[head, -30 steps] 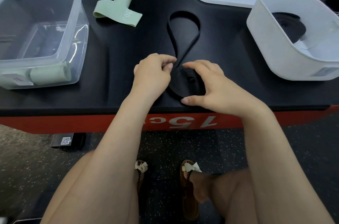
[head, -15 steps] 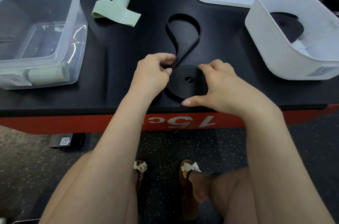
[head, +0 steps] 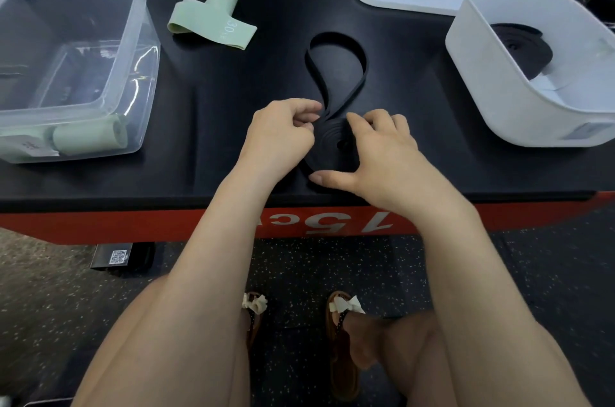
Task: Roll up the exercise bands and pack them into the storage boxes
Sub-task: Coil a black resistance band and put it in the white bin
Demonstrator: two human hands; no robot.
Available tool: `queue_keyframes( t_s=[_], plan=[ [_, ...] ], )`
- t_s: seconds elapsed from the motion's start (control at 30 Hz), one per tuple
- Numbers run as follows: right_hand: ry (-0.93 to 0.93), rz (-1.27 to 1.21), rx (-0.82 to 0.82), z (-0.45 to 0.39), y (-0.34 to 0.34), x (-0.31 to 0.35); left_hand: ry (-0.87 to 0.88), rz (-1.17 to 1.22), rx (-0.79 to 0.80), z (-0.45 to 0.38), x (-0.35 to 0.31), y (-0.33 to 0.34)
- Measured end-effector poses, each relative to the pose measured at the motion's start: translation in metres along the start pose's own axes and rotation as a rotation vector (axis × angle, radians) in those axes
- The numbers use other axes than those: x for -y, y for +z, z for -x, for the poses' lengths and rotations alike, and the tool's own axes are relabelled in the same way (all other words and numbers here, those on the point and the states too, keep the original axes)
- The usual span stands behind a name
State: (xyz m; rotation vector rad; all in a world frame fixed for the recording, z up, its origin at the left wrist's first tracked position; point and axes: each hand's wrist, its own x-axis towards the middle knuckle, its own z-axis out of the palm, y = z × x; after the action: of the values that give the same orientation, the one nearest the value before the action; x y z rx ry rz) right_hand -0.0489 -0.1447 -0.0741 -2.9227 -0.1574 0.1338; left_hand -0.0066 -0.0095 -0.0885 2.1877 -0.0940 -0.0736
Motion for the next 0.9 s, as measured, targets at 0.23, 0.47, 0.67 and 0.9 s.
queue_keyframes(
  t_s=[0.23,0.47,0.67,0.9],
  plan=[
    [-0.109,-0.285,0.149,-0.003,-0.009,-0.017,-0.003,-0.067,-0.031,0.002,0.0,0.001],
    [-0.163,-0.394,0.211,-0.005,-0.012,-0.029,-0.012,-0.114,-0.022,0.0,0.002,-0.001],
    [-0.031,-0.173,0.125,0.004,-0.018,-0.021,0.001,-0.121,-0.047,-0.002,0.002,0.002],
    [0.058,0.069,-0.021,0.014,0.0,0.013,0.019,-0.065,-0.033,-0.001,0.0,0.005]
  ],
)
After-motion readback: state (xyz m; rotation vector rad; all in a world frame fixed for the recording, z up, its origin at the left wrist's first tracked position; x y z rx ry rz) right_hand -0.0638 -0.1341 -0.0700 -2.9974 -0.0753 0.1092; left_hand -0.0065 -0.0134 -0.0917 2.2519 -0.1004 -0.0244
